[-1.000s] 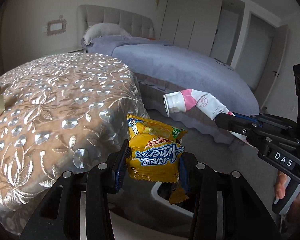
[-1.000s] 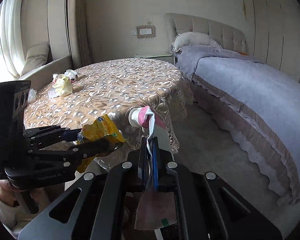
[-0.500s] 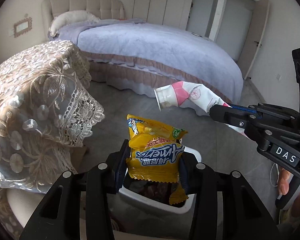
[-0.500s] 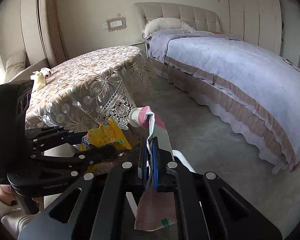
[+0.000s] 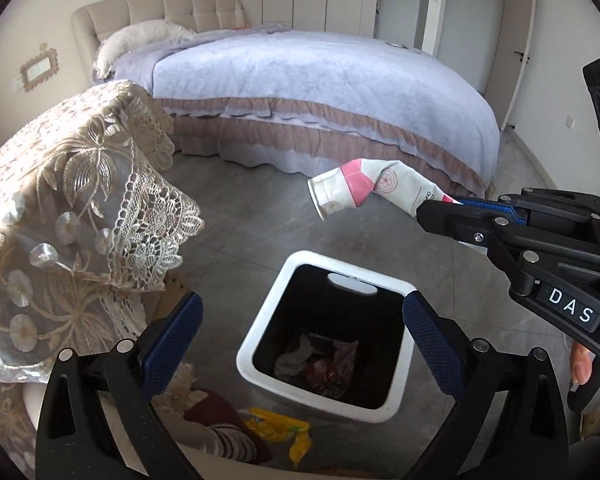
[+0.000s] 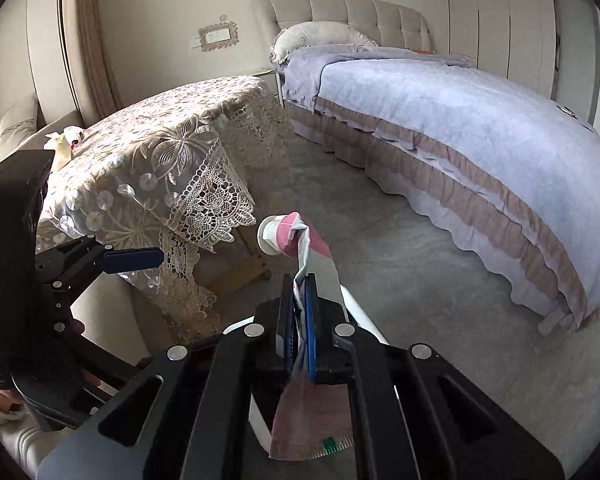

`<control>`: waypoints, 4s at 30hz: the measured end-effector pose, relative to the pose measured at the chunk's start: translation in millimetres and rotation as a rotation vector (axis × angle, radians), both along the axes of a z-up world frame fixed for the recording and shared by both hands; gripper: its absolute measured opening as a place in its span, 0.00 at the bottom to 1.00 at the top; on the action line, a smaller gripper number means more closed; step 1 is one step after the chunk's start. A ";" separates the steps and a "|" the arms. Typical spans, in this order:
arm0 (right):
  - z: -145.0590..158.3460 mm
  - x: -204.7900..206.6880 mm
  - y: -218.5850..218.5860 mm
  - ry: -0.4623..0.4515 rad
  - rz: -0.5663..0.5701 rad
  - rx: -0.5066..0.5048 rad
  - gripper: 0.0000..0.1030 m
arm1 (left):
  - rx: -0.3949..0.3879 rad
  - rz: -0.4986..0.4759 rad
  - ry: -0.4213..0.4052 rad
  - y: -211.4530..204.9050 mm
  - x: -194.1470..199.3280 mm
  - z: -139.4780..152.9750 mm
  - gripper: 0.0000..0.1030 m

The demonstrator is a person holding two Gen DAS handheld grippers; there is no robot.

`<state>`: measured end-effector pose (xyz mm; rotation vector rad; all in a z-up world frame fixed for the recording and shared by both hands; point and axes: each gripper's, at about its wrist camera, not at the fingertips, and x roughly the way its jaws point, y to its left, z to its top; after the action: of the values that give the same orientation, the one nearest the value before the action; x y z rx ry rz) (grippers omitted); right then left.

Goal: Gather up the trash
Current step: 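Open the left tool to drop the snack bag while the right tool releases the tube into the bin, then move both open tools back over the table toward the remaining trash, then grasp the clear plastic bag with the left tool while the right tool grasps the pale yellow tissue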

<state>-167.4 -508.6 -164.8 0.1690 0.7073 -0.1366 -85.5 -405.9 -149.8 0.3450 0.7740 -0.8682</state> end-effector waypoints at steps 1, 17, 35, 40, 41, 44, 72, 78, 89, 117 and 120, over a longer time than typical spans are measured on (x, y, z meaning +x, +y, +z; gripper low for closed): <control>-1.7 1.6 -1.2 0.006 -0.001 0.003 0.06 | -0.011 0.014 0.001 2.9 1.7 2.0 0.95; -33.2 15.4 5.4 0.086 -0.023 -0.140 0.96 | -0.060 0.051 -0.018 13.3 6.0 8.1 0.95; 26.2 23.8 41.8 -0.195 0.046 -0.224 0.96 | -0.148 0.163 -0.175 60.0 9.8 54.4 0.95; 46.2 45.6 65.7 -0.249 0.114 -0.220 0.96 | -0.160 0.261 -0.290 95.6 16.1 80.3 0.95; 50.0 50.3 71.3 -0.258 0.130 -0.226 0.96 | -0.162 0.282 -0.310 103.5 18.0 85.2 0.95; 60.1 63.7 90.7 -0.280 0.175 -0.245 0.96 | -0.166 0.341 -0.360 127.8 24.1 96.1 0.95; 112.3 210.7 310.9 -0.310 0.619 -0.179 0.96 | -0.090 1.095 -0.473 403.4 109.4 119.9 0.95; 114.7 247.1 340.7 -0.267 0.667 -0.171 0.96 | -0.076 1.164 -0.421 440.3 138.4 115.4 0.95; 101.8 316.4 365.2 -0.086 0.713 -0.063 0.96 | -0.080 1.205 -0.259 491.4 200.9 94.5 0.95; 93.4 306.1 341.4 -0.003 0.774 0.042 0.56 | -0.167 1.031 -0.181 453.7 200.3 96.8 0.28; 98.6 290.4 326.6 -0.031 0.752 0.035 0.56 | -0.198 0.982 -0.197 434.4 179.6 105.0 0.28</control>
<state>123.0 -182.0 -66.3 -0.0690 0.7025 0.5959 94.2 28.5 -44.8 -0.1397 0.5625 0.0223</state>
